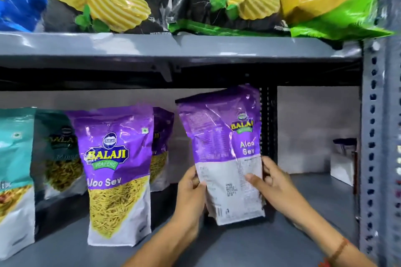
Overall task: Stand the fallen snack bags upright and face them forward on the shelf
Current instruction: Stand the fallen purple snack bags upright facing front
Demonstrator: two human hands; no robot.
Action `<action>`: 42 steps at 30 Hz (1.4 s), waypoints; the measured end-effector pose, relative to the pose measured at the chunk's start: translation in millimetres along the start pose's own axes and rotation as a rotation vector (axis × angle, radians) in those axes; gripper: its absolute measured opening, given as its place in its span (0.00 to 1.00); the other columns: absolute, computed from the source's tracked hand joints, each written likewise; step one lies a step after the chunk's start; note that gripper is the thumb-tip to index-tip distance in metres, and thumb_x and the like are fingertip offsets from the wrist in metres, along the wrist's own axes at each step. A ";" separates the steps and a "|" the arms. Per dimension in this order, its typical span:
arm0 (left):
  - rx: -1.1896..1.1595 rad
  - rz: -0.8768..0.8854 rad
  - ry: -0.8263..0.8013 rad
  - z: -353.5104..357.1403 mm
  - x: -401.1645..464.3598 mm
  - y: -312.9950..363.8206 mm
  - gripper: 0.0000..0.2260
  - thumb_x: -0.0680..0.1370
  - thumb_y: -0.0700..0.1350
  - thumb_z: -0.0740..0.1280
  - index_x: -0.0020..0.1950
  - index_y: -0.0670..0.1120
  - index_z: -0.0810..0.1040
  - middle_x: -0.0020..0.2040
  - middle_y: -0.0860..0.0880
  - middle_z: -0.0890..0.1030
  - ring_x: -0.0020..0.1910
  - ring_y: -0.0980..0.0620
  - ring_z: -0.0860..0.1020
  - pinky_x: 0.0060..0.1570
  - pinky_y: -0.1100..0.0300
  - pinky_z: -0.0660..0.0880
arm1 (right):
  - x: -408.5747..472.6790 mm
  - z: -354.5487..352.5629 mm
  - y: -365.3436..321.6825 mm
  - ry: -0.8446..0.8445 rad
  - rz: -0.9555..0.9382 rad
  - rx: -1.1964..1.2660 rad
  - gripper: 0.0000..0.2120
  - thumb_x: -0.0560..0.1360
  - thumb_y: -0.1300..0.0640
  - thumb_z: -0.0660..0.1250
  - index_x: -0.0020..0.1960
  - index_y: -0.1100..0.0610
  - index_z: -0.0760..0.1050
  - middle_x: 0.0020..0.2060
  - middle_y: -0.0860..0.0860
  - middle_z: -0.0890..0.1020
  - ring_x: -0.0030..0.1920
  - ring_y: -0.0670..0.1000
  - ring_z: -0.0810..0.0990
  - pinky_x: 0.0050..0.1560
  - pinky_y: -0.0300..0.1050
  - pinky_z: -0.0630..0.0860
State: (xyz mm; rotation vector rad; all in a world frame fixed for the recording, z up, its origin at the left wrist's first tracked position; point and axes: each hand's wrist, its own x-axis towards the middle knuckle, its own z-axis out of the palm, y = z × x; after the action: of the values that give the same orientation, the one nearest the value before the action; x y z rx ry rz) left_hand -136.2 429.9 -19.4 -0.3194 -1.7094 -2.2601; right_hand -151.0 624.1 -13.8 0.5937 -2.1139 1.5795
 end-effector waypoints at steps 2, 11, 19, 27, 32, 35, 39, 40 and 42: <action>0.051 0.014 -0.031 -8.2 5.6 -14.5 0.23 0.77 0.25 0.56 0.51 0.48 0.83 0.44 0.47 0.88 0.40 0.51 0.85 0.36 0.58 0.80 | -8.0 5.9 15.5 0.025 0.003 -0.163 0.15 0.74 0.52 0.73 0.58 0.45 0.74 0.52 0.46 0.87 0.53 0.49 0.85 0.57 0.59 0.81; 0.065 -0.155 -0.074 -21.5 22.2 -28.4 0.22 0.74 0.29 0.54 0.47 0.48 0.85 0.38 0.48 0.88 0.32 0.51 0.83 0.30 0.62 0.77 | -35.0 20.4 27.6 0.301 0.067 -0.268 0.30 0.66 0.47 0.78 0.61 0.43 0.67 0.55 0.42 0.71 0.58 0.50 0.75 0.60 0.58 0.77; 0.126 -0.242 0.030 -14.6 16.2 -34.7 0.17 0.77 0.48 0.58 0.42 0.48 0.87 0.40 0.49 0.89 0.41 0.51 0.87 0.46 0.57 0.82 | -53.1 42.7 19.6 0.041 0.148 -0.394 0.43 0.61 0.33 0.72 0.70 0.40 0.56 0.64 0.42 0.60 0.64 0.46 0.65 0.65 0.39 0.61; 0.209 -0.047 -0.018 -8.6 -16.0 -24.2 0.18 0.77 0.40 0.59 0.36 0.48 0.88 0.38 0.51 0.88 0.35 0.58 0.85 0.33 0.71 0.75 | -32.7 35.9 26.0 0.024 0.268 -0.145 0.38 0.53 0.34 0.79 0.57 0.40 0.65 0.57 0.38 0.68 0.60 0.34 0.70 0.53 0.34 0.68; 0.274 0.007 0.134 -23.6 7.3 -26.8 0.13 0.72 0.34 0.67 0.43 0.52 0.82 0.41 0.55 0.83 0.37 0.64 0.79 0.41 0.71 0.74 | -21.9 16.7 29.9 0.039 0.357 0.114 0.29 0.59 0.58 0.72 0.59 0.49 0.71 0.51 0.47 0.86 0.51 0.43 0.83 0.51 0.41 0.76; 0.263 -0.117 0.077 -30.9 24.6 -31.6 0.18 0.71 0.32 0.66 0.57 0.49 0.77 0.52 0.52 0.79 0.48 0.59 0.77 0.61 0.56 0.74 | -17.7 7.6 32.4 0.089 0.350 0.135 0.21 0.68 0.66 0.69 0.57 0.50 0.77 0.51 0.48 0.87 0.55 0.49 0.83 0.59 0.47 0.77; 0.257 -0.253 -0.217 -33.1 39.3 -37.1 0.31 0.63 0.44 0.73 0.65 0.53 0.69 0.58 0.57 0.75 0.60 0.56 0.73 0.64 0.60 0.65 | -19.8 0.6 34.8 0.059 0.315 0.179 0.22 0.71 0.70 0.72 0.60 0.53 0.73 0.53 0.53 0.86 0.51 0.49 0.86 0.49 0.39 0.81; 0.256 -0.265 -0.277 -33.2 41.9 -39.4 0.33 0.61 0.46 0.75 0.65 0.53 0.68 0.57 0.60 0.76 0.59 0.59 0.75 0.63 0.61 0.65 | -19.3 -1.6 34.7 0.051 0.308 0.167 0.21 0.72 0.71 0.71 0.60 0.56 0.73 0.54 0.56 0.86 0.53 0.51 0.85 0.52 0.40 0.81; 0.250 -0.244 -0.337 -32.1 46.8 -46.4 0.33 0.61 0.47 0.77 0.65 0.50 0.72 0.57 0.56 0.82 0.56 0.59 0.81 0.60 0.62 0.70 | -15.2 -6.1 34.2 0.014 0.314 0.163 0.17 0.74 0.72 0.68 0.61 0.60 0.75 0.55 0.58 0.85 0.53 0.52 0.84 0.57 0.43 0.79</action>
State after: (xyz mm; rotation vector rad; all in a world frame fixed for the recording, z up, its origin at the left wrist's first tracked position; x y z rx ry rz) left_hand -196.6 406.3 -53.6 -0.4801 -2.2898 -2.2141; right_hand -157.7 640.0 -47.6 0.3088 -2.1631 1.9326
